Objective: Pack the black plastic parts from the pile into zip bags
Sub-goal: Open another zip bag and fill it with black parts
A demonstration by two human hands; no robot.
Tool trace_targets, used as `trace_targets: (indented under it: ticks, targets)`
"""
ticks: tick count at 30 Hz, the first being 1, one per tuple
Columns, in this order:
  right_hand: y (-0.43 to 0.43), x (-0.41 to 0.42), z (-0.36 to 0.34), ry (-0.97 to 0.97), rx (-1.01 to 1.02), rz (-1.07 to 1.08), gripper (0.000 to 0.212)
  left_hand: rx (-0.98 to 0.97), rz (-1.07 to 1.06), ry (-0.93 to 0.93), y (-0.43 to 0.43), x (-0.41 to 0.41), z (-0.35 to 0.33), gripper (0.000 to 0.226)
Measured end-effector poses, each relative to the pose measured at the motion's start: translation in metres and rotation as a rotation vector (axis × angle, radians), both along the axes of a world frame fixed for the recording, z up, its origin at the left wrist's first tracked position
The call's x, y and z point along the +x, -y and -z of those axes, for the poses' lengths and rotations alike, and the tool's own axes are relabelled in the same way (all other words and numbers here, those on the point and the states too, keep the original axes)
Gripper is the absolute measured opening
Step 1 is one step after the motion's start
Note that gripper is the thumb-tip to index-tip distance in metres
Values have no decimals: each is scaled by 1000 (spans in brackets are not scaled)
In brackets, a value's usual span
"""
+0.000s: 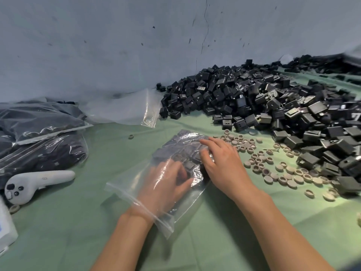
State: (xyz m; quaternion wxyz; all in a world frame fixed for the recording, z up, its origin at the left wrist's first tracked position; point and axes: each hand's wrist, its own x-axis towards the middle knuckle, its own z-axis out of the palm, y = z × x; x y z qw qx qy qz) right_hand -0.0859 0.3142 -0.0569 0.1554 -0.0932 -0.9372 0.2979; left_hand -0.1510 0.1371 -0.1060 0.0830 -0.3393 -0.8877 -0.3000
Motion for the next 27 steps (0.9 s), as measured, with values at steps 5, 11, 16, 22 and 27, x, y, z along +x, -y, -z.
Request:
trace_targets:
  ticks: [5, 11, 16, 22, 27]
  targets:
    - [-8, -12, 2, -26, -68, 10, 42, -29, -40, -15, -20, -3, -13, 46]
    - [-13, -7, 5, -48, -114, -1, 42, 282, -33, 339, 22, 45, -27, 23]
    - [-13, 0, 4, -114, -196, 49, 43, 426, -360, 210, 86, 60, -36, 24]
    - [-38, -5, -8, -217, -567, 137, 42, 577, -454, 18, 45, 48, -95, 23]
    - [-83, -14, -17, -273, -1308, 350, 27, 129, -35, 44, -124, -8, -121, 16]
